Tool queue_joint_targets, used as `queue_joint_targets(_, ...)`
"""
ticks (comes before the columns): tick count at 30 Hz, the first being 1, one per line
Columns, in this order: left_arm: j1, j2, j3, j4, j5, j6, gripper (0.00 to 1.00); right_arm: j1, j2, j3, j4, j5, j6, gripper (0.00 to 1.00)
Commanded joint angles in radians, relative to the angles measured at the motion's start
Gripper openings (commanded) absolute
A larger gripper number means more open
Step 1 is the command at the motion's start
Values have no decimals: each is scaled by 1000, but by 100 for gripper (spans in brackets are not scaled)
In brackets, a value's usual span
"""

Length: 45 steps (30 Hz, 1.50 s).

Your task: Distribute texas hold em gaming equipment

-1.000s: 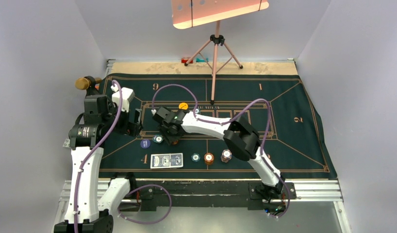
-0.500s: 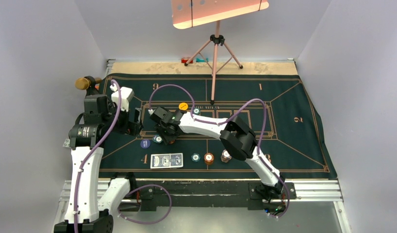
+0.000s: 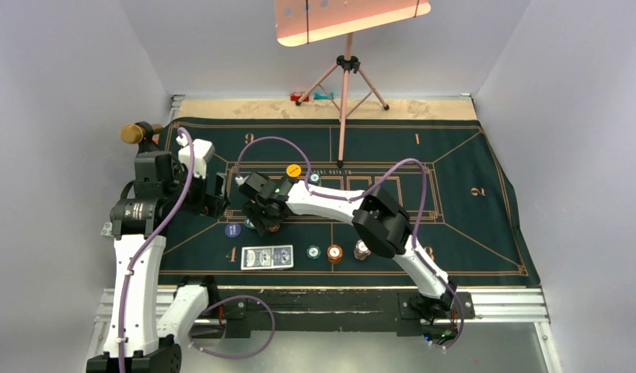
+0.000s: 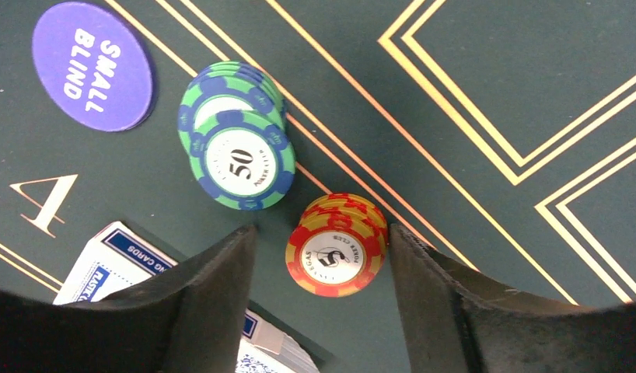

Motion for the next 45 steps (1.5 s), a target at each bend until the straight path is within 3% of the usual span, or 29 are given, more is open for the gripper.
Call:
queue_joint_targets(1, 5, -2, 10, 34, 9, -11, 100, 9, -51, -25, 20, -24, -8, 70)
queue_joint_targets(11, 5, -8, 28, 27, -3, -7, 100, 0, -289, -87, -16, 67, -40, 75)
queue_joint_targets(21, 4, -15, 36, 13, -15, 14, 100, -4, -581, -466, -61, 100, -19, 86)
queue_joint_targets(28, 5, -12, 18, 9, -15, 17, 100, -2, -668, -663, -49, 122, 35, 91)
queue_joint_targets(35, 5, -18, 13, 7, -12, 20, 100, -2, -689, -732, -31, 120, 47, 91)
queue_joint_targets(45, 5, -17, 21, -3, -19, 23, 100, -1, -714, -794, -23, 75, 38, 78)
